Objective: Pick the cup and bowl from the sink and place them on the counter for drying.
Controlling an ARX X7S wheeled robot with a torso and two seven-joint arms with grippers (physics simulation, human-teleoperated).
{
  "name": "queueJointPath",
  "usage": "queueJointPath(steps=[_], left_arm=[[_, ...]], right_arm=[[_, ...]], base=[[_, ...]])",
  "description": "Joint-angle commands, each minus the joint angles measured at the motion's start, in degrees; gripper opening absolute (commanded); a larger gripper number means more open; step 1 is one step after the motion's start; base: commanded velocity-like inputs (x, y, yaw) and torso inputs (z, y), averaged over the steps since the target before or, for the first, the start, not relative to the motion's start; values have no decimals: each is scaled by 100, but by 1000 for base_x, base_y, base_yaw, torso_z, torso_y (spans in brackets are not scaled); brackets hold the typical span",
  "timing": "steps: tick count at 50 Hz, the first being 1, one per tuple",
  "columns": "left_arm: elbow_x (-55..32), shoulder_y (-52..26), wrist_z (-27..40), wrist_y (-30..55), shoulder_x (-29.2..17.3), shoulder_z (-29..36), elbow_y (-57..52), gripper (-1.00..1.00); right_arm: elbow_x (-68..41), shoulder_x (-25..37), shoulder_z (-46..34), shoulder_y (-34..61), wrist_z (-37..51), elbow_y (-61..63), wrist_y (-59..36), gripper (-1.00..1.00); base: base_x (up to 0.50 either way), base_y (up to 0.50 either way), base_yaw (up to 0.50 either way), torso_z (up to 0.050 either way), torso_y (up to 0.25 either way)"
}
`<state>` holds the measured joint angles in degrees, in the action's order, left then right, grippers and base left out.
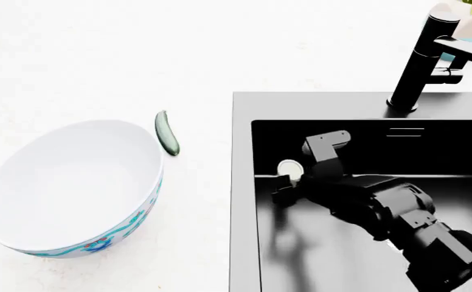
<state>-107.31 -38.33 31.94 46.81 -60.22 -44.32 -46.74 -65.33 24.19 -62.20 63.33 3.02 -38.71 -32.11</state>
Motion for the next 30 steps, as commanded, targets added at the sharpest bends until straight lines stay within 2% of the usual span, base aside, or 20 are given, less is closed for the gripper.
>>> queueJointPath(steps=[1, 18, 30], left_arm=[[0, 13, -23, -10, 62, -28, -15, 100], [76, -139, -20, -124, 50, 247, -18, 100], [116, -147, -35, -124, 61, 282, -15, 100]], right_arm=[[-447, 897, 208, -2, 174, 1704, -572, -100], [-1302, 2116, 681, 90, 319, 3513, -945, -100], [-1562, 2429, 886, 213, 109, 4009, -949, -100]], base=[[0, 0, 0, 0, 0], [0, 0, 0, 0, 0], [0, 0, 0, 0, 0]])
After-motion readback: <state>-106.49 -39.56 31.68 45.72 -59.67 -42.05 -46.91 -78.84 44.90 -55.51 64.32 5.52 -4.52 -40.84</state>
